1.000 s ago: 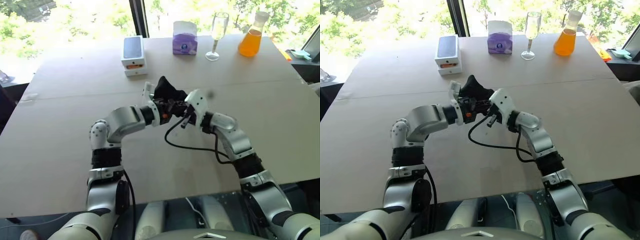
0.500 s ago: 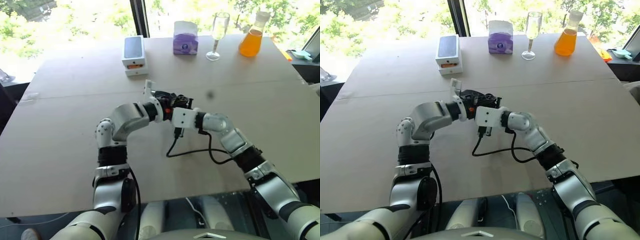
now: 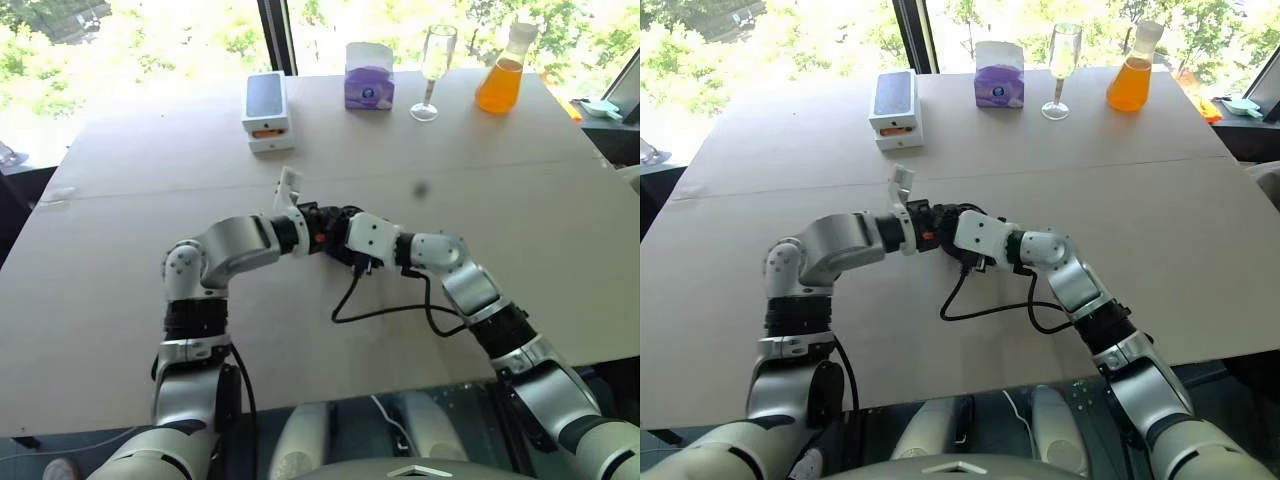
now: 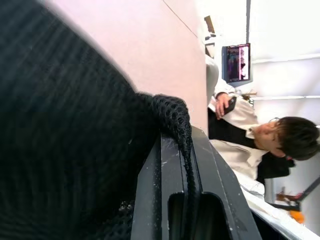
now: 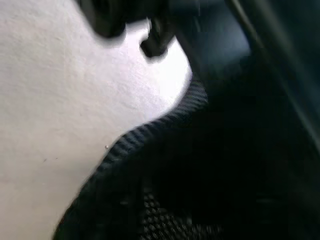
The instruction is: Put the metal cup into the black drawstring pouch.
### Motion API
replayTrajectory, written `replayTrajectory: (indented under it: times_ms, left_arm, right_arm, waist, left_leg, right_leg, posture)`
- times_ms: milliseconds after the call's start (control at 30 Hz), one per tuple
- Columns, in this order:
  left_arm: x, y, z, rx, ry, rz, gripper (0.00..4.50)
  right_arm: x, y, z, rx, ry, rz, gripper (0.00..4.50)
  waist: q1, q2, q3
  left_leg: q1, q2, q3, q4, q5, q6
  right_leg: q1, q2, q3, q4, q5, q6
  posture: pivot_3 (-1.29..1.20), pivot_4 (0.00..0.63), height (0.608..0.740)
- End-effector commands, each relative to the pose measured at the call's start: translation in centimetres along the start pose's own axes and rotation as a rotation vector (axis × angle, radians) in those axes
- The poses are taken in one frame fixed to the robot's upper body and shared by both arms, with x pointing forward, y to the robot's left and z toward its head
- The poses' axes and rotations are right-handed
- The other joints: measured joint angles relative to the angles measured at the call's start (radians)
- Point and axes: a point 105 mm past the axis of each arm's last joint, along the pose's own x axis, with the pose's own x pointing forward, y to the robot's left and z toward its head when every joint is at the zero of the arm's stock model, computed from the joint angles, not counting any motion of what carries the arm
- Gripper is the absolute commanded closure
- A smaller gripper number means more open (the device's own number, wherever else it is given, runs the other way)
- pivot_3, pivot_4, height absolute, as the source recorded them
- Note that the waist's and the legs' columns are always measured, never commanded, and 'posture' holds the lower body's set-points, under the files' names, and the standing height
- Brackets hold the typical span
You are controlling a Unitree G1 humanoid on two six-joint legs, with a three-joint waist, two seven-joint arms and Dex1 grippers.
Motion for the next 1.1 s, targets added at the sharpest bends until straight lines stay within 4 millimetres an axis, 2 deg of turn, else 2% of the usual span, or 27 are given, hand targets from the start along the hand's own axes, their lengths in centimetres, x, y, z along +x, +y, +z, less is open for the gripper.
replayTrajectory:
  times_ms: [33,100,333,467,567,633,700,733,767,800,900,967,1000,1033,1100]
  left_arm:
    - [-1.2,-0.2,0.7,0.024,-0.02,-0.019,4.5]
    - [-1.2,0.4,0.8,0.025,-0.01,0.005,4.5]
    - [-0.3,1.1,1.7,0.048,0.003,0.027,4.5]
    - [0.7,-0.3,1.2,0.14,0.055,-0.006,4.5]
    - [1.2,-1.0,0.7,0.198,0.091,-0.027,4.5]
    - [1.3,-1.2,1.0,0.201,0.086,-0.035,4.5]
    - [1.0,-0.9,1.5,0.197,0.073,-0.034,4.5]
    - [0.8,-0.7,1.7,0.195,0.068,-0.03,4.5]
    - [0.6,-0.4,2.0,0.188,0.06,-0.021,4.5]
    - [0.4,-0.2,2.2,0.19,0.058,-0.016,4.5]
    - [-0.1,0.2,2.4,0.199,0.065,-0.013,4.5]
    - [-0.6,0.6,2.6,0.215,0.071,-0.005,4.5]
    - [-0.9,0.7,2.7,0.222,0.072,-0.003,4.5]
    - [-1.1,0.7,2.8,0.228,0.072,-0.005,4.5]
    - [-1.5,0.6,3.2,0.237,0.072,-0.01,4.5]
  right_arm:
    - [-0.8,0.7,1.1,0.018,-0.016,0.052,0.77]
    - [-1.5,0.7,1.7,0.078,-0.035,0.045,0.04]
    - [-4.8,-0.4,3.5,0.142,-0.033,-0.019,0.04]
    - [-4.7,-3.4,1.4,-0.015,0.133,-0.199,0.04]
    - [-3.6,-3.0,1.5,0.046,0.098,-0.2,0.93]
    - [-3.5,-2.8,1.5,0.043,0.098,-0.199,1.84]
    - [-4.3,-3.0,1.8,0.071,0.08,-0.223,2.77]
    - [-4.8,-3.0,1.8,0.098,0.073,-0.231,2.77]
    - [-5.6,-2.8,1.7,0.141,0.071,-0.233,3.55]
    - [-6.4,-2.6,1.2,0.17,0.08,-0.242,3.77]
    - [-7.6,-2.2,0.6,0.269,0.074,-0.264,3.77]
    - [-7.7,-1.2,0.6,0.341,0.046,-0.231,3.77]
    - [-7.7,-0.8,0.5,0.357,0.045,-0.222,3.2]
    - [-7.5,-0.7,0.1,0.372,0.055,-0.234,2.92]
    - [-7.1,-0.7,-0.5,0.437,0.061,-0.267,2.08]
  waist:
    - [0.001,0.0,0.0]
    - [0.004,0.0,0.0]
    - [0.014,0.0,0.0]
    - [0.006,0.0,0.0]
    - [0.005,0.0,0.0]
    - [0.001,0.0,0.0]
    - [0.001,0.0,0.0]
    - [0.001,0.0,0.0]
    - [0.002,0.0,0.0]
    - [0.002,0.0,0.0]
    - [0.005,0.0,0.0]
    - [0.003,0.0,0.0]
    - [0.0,0.0,0.0]
    - [-0.002,0.0,0.0]
    - [-0.004,0.0,0.0]
  left_leg:
    - [0.0,0.0,0.0,0.0,0.0,0.0]
    - [0.0,0.0,-0.001,0.0,0.0,0.0]
    - [0.0,-0.001,-0.001,0.0,0.0,0.0]
    - [0.001,-0.001,0.0,-0.001,0.0,0.0]
    - [0.0,0.0,0.0,-0.002,0.0,0.0]
    - [-0.001,0.0,0.0,-0.003,0.0,0.0]
    - [-0.001,0.0,0.0,-0.003,0.0,0.0]
    - [-0.001,0.0,0.0,-0.003,0.0,0.0]
    - [-0.001,-0.001,0.0,-0.003,0.0,0.0]
    - [-0.001,-0.001,0.0,-0.003,0.0,0.0]
    - [-0.001,-0.001,-0.001,-0.004,0.0,0.0]
    - [-0.001,-0.001,0.0,-0.003,0.0,0.0]
    - [-0.001,-0.001,0.0,-0.003,0.0,0.0]
    - [0.0,0.0,0.0,-0.004,0.0,0.0]
    - [0.0,0.0,0.0,-0.004,0.0,0.0]
  right_leg:
    - [0.0,0.0,0.0,0.0,0.0,0.0]
    - [0.0,0.0,0.0,0.0,0.0,0.0]
    - [0.0,-0.001,-0.001,0.0,0.0,0.0]
    - [0.0,0.001,-0.001,0.0,0.0,0.0]
    - [0.0,0.0,0.0,0.0,0.0,0.0]
    - [-0.001,0.0,0.0,-0.001,0.0,0.0]
    - [-0.002,0.0,0.0,-0.001,0.0,0.0]
    - [-0.002,0.0,0.0,-0.001,0.0,0.0]
    - [-0.002,-0.001,0.0,-0.002,0.0,0.0]
    - [-0.002,-0.001,0.0,-0.002,0.0,0.0]
    - [-0.002,-0.001,0.0,-0.002,0.0,0.0]
    - [-0.002,-0.001,0.0,-0.002,0.0,0.0]
    - [-0.002,0.0,0.0,-0.001,0.0,0.0]
    - [-0.002,0.0,0.0,-0.001,0.0,0.0]
    - [-0.002,0.001,0.0,0.0,0.0,0.0]
  posture:
    - [0.0,0.15,0.74]
    - [0.0,0.15,0.74]
    - [0.0,0.15,0.74]
    - [0.0,0.15,0.74]
    - [0.0,0.15,0.74]
    - [0.0,0.15,0.74]
    - [0.0,0.15,0.74]
    - [0.0,0.15,0.74]
    - [0.0,0.15,0.74]
    - [0.0,0.15,0.74]
    - [0.0,0.15,0.74]
    - [0.0,0.15,0.74]
    - [0.0,0.15,0.74]
    - [0.0,0.15,0.74]
    - [0.0,0.15,0.74]
